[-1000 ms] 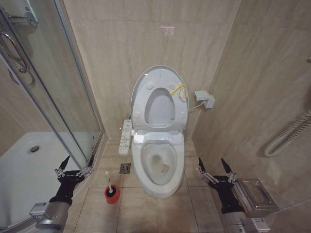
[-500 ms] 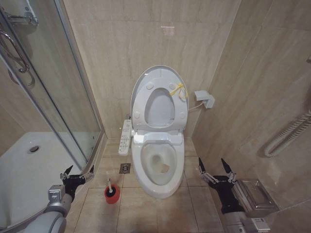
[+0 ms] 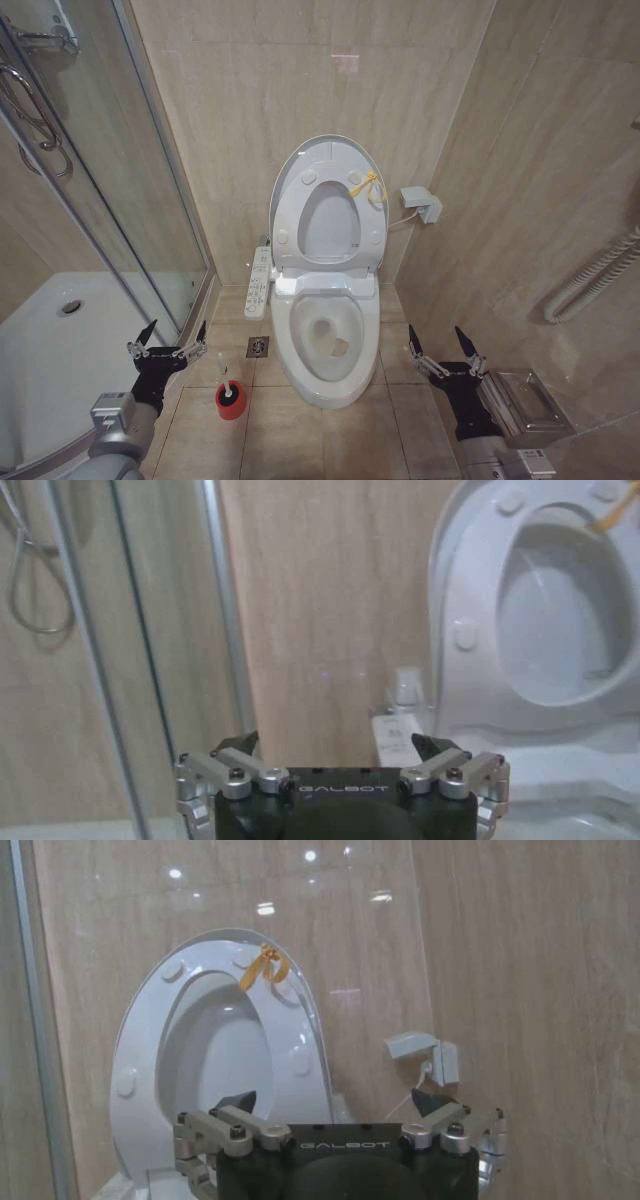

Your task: Open the toilet lid, clean the toilet bowl with a toilet brush, close the toilet lid, and flush.

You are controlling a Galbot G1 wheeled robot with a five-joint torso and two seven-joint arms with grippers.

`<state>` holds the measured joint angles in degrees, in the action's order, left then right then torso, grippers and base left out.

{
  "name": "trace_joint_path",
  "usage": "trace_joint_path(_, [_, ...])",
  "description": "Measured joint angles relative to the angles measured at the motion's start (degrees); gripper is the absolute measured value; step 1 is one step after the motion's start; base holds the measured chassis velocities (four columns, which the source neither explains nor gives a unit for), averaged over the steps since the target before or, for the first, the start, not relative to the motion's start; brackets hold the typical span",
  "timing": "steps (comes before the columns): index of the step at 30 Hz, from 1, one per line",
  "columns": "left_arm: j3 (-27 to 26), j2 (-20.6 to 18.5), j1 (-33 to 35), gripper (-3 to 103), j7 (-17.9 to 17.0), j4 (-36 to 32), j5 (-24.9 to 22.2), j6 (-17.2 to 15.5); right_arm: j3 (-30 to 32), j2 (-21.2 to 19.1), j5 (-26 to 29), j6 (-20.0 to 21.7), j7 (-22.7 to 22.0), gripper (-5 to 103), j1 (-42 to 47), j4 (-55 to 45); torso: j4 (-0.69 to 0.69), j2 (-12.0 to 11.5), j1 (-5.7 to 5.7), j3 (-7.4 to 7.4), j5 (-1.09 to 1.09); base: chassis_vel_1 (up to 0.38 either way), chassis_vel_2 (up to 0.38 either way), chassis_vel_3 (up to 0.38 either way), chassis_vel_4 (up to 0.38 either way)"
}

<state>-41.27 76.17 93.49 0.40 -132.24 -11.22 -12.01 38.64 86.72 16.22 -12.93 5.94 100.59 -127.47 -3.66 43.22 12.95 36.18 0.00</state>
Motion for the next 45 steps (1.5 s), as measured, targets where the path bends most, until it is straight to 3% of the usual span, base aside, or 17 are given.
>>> trace_joint_path(4, [-1.1,0.6,1.6,100,0.0,2.4,2.9,2.7,0.0,0.0,0.0,0.0,0.0,100,0.0,0.0,-0.02,0.0,0.0,0.0,-0.01,0.0,0.0,0.0,0.0])
trace_joint_path(6, [-1.2,1.3,3.1,100,-0.2,5.9,6.0,7.9,0.0,0.0,0.0,0.0,0.0,100,0.0,0.0,-0.01,0.0,0.0,0.0,0.0,0.0,0.0,0.0,0.0])
trace_joint_path(7, [-1.2,1.3,3.1,100,-0.2,5.9,6.0,7.9,0.0,0.0,0.0,0.0,0.0,100,0.0,0.0,-0.01,0.0,0.0,0.0,0.0,0.0,0.0,0.0,0.0])
trace_joint_path(9, [-0.7,2.4,4.2,100,-0.5,9.2,7.8,12.2,0.0,0.0,0.0,0.0,0.0,100,0.0,0.0,0.0,0.0,0.0,0.0,-0.01,0.0,0.0,0.0,0.0])
trace_joint_path(10, [-0.1,2.9,4.6,100,-0.7,11.0,7.4,14.5,0.0,0.0,0.0,0.0,0.0,100,0.0,0.0,0.0,0.0,0.0,0.0,0.0,0.0,0.0,0.0,0.0])
trace_joint_path(11, [-0.1,2.9,4.6,100,-0.7,11.0,7.4,14.5,0.0,0.0,0.0,0.0,0.0,100,0.0,0.0,0.0,0.0,0.0,0.0,0.0,0.0,0.0,0.0,0.0])
trace_joint_path(13, [1.0,3.5,4.8,100,-0.2,14.6,6.9,19.1,0.0,0.0,0.0,0.0,0.0,100,0.0,0.0,-0.01,0.0,0.0,0.0,0.0,0.0,0.0,0.0,0.0])
trace_joint_path(14, [1.0,3.5,4.8,100,-0.2,14.6,6.9,19.1,0.0,0.0,0.0,0.0,0.0,100,0.0,0.0,-0.01,0.0,0.0,0.0,0.0,0.0,0.0,0.0,0.0])
trace_joint_path(16, [2.3,3.6,4.1,100,0.5,19.5,6.4,24.5,0.0,0.0,0.0,0.0,0.0,100,0.0,0.0,-0.01,0.0,0.0,0.0,0.0,0.0,0.0,0.0,0.0])
trace_joint_path(17, [2.3,3.6,4.1,100,0.5,19.5,6.4,24.5,0.0,0.0,0.0,0.0,0.0,100,0.0,0.0,-0.01,0.0,0.0,0.0,0.0,0.0,0.0,0.0,0.0])
trace_joint_path(18, [2.8,3.5,3.5,96,0.7,21.7,6.0,26.3,0.0,0.0,0.0,0.0,0.0,100,0.0,0.0,-0.01,0.0,0.0,0.0,0.0,0.0,0.0,0.0,0.0])
trace_joint_path(21, [4.2,2.5,0.6,96,0.9,29.5,3.5,30.4,0.0,0.0,0.0,0.0,0.0,100,0.0,0.0,-0.02,0.0,0.0,0.0,-0.01,0.0,0.0,0.0,0.0])
trace_joint_path(26, [5.3,1.5,-3.3,98,0.8,36.5,1.8,32.1,0.0,0.0,0.0,0.0,0.0,100,0.0,0.0,-0.03,0.0,0.0,0.0,-0.01,0.0,0.0,0.0,0.0])
trace_joint_path(30, [7.3,-0.1,-9.6,98,1.9,46.3,0.2,35.8,0.0,0.0,0.0,0.0,0.0,100,0.0,0.0,-0.02,0.0,0.0,0.0,-0.01,0.0,0.0,0.0,0.0])
trace_joint_path(42, [10.6,-0.9,-19.2,99,4.7,60.7,-1.5,40.1,0.0,0.0,0.0,0.0,0.0,100,0.0,0.0,-0.02,0.0,0.0,0.01,0.0,0.0,0.0,0.0,0.0])
trace_joint_path(45, [11.4,-1.4,-22.8,99,5.9,66.6,-1.7,42.5,0.0,0.0,0.0,0.0,0.0,100,0.0,0.0,-0.01,0.0,0.0,0.01,0.0,0.0,0.0,0.0,0.0])
